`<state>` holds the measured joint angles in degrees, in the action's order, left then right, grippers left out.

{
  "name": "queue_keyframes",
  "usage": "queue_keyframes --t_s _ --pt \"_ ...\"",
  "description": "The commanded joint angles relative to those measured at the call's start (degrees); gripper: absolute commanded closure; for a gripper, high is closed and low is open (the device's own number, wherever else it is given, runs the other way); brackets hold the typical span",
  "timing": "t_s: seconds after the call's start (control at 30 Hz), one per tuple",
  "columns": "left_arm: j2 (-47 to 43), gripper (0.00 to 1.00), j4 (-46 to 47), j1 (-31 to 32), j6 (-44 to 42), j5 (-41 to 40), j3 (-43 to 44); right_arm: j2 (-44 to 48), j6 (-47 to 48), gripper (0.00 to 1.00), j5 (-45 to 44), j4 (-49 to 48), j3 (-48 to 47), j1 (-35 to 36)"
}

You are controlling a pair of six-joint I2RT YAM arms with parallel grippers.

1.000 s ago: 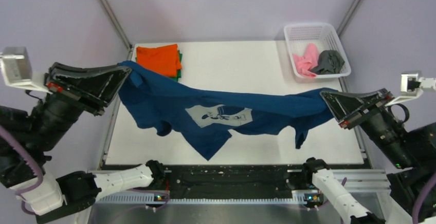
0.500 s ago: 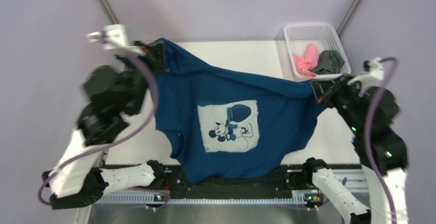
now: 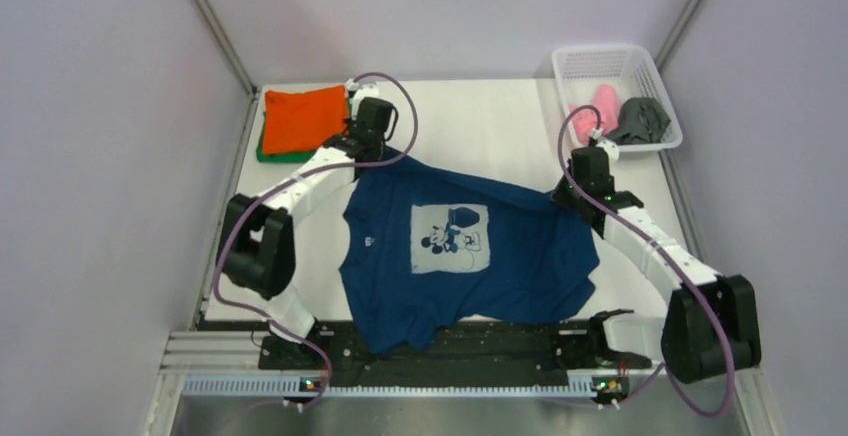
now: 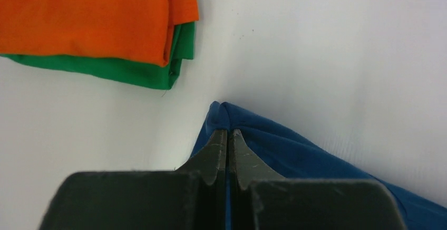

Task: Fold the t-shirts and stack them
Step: Flatten out the tshirt

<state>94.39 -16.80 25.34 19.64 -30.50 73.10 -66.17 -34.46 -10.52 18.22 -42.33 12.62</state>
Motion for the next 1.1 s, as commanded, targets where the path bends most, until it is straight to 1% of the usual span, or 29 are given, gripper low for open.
queue_keyframes --t_s 0.0,0.1,0.2,0.27,0.3,0.33,0.37,0.4,0.43,0.47,0.5,0.57,0.67,0.73,0.77,0.8,0.9,0.97,1.07 --pt "7.0 1.0 7.0 -3.3 0.2 5.0 9.2 -8.5 2.9 0.95 -5.2 -14.1 -3.9 -0.1" --pt "12.9 1.0 6.7 -5.3 -0.5 8.4 14.8 -14.0 5.1 0.94 -5.0 -19.0 -6.0 -0.1" --pt "18.0 1.0 6.9 -6.8 -1.6 9.2 20.3 -18.4 8.5 0.9 -6.4 -23.2 -9.1 -0.1" --pt "21.7 0.99 6.0 -7.6 -2.1 9.1 25.1 -21.4 10.4 0.85 -8.2 -24.4 -12.2 -0.1" --pt "23.8 0.88 4.8 -8.0 -2.3 9.4 28.0 -22.8 11.2 0.81 -8.5 -24.0 -14.0 -0.2" --pt "25.8 0.74 2.9 -8.3 -2.4 9.6 31.2 -24.1 11.8 0.73 -8.3 -22.6 -15.8 -0.2" --pt "27.6 0.55 0.6 -8.6 -2.3 9.7 34.5 -25.1 12.0 0.65 -7.8 -20.8 -17.5 -0.1" --pt "29.0 0.34 -2.7 -8.6 -2.2 9.9 37.3 -25.4 11.9 0.52 -7.1 -19.4 -18.4 0.0" --pt "29.8 0.08 -4.9 -8.6 -1.7 9.9 39.4 -25.2 12.3 0.34 -6.4 -19.0 -18.4 0.2" --pt "29.9 0.02 -6.3 -8.7 -0.9 10.1 40.3 -24.6 12.5 0.17 -5.9 -19.0 -17.9 0.7" --pt "29.2 0.01 -7.3 -8.7 -0.1 10.3 39.9 -23.6 12.8 0.1 -5.3 -19.5 -16.9 1.5" --pt "25.7 0.01 -8.4 -8.6 2.2 11.8 36.4 -21.2 13.0 0.07 -3.3 -20.7 -14.6 2.7" --pt "16.1 0.01 -8.0 -8.4 6.4 20.0 25.4 -18.8 12.6 0.06 0.9 -21.6 -11.2 4.7" --pt "10.0 0.01 -5.3 -7.5 8.8 25.3 16.2 -18.9 12.4 0.06 2.0 -22.6 -9.6 6.2" --pt "7.1 0.01 -3.7 -6.7 9.9 26.4 9.6 -19.6 12.1 0.06 1.9 -22.6 -9.3 6.7" --pt "4.2 0.01 -2.5 -5.8 11.2 27.2 5.1 -20.6 11.6 0.06 1.8 -22.6 -9.2 7.2" --pt "-2.2 0.01 1.0 -3.0 14.1 28.5 -6.3 -24.1 10.6 0.06 3.0 -24.1 -9.1 7.7" --pt "-4.5 0.01 3.4 -1.6 15.1 30.1 -11.7 -27.3 10.8 0.06 3.4 -26.2 -9.9 7.9" --pt "-5.5 0.01 4.5 -1.0 16.1 32.6 -16.5 -33.0 11.9 0.06 2.8 -27.8 -13.5 7.9"
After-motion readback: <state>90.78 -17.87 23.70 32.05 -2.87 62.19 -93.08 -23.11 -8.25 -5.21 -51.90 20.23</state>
